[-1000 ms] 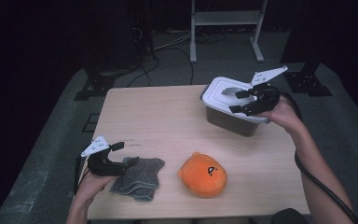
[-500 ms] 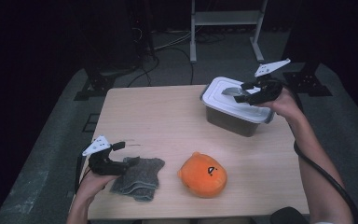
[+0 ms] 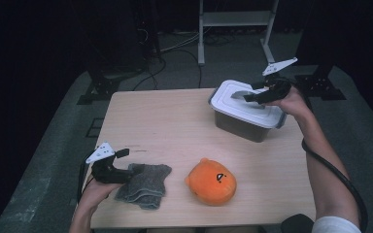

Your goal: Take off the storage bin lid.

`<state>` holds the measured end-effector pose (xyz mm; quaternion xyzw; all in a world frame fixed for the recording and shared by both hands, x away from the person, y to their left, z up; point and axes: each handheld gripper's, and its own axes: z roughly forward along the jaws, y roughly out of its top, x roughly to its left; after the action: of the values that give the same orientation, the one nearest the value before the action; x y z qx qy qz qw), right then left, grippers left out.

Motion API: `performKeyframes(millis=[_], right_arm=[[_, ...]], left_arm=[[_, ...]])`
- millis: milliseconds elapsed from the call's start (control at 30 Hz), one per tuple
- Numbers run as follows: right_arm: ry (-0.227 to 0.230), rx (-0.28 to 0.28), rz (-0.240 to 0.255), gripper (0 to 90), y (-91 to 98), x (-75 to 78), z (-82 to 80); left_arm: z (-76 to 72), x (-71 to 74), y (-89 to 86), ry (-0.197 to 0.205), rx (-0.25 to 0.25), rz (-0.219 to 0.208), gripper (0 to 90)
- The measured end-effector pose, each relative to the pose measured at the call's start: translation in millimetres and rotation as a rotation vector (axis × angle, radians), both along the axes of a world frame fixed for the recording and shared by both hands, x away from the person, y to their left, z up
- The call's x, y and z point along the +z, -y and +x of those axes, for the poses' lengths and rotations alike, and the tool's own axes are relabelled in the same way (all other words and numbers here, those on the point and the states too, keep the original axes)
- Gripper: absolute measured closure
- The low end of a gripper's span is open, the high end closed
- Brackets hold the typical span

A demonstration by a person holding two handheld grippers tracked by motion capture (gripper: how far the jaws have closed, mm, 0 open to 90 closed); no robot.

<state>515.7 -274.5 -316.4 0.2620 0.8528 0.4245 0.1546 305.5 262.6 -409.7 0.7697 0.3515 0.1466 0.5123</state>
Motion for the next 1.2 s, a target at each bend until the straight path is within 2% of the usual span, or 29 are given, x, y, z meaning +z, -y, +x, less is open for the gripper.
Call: performKeyframes(millis=[200, 467, 567, 767, 1000, 1200], right_arm=[[-0.013, -0.008, -0.004, 34.1, -1.3, -5.7, 9.4], [-0.04, 0.002, -0.018, 48.9, -6.1, -14.1, 14.7], [-0.053, 0.003, -0.027, 53.6, -6.8, -17.1, 14.5], [-0.058, 0.001, -0.023, 62.7, -2.8, -19.1, 13.2], [-0.077, 0.028, -0.015, 65.1, -3.8, -19.0, 10.7], [-0.078, 0.082, -0.02, 65.3, -11.4, -18.2, 5.1]], left_arm=[[0.8, -1.2, -0.3, -0.002, -0.006, 0.004, 7.3], [-0.9, 1.0, -5.3, 0.005, 0.001, 0.001, 7.3], [-1.2, 2.3, -8.2, 0.009, 0.012, -0.013, 7.3], [0.3, 1.8, -7.5, 0.006, 0.005, -0.012, 7.3], [-0.5, 0.7, -7.8, 0.002, 0.005, -0.024, 7.3], [-1.8, 0.7, -7.3, 0.001, 0.006, -0.017, 7.3]])
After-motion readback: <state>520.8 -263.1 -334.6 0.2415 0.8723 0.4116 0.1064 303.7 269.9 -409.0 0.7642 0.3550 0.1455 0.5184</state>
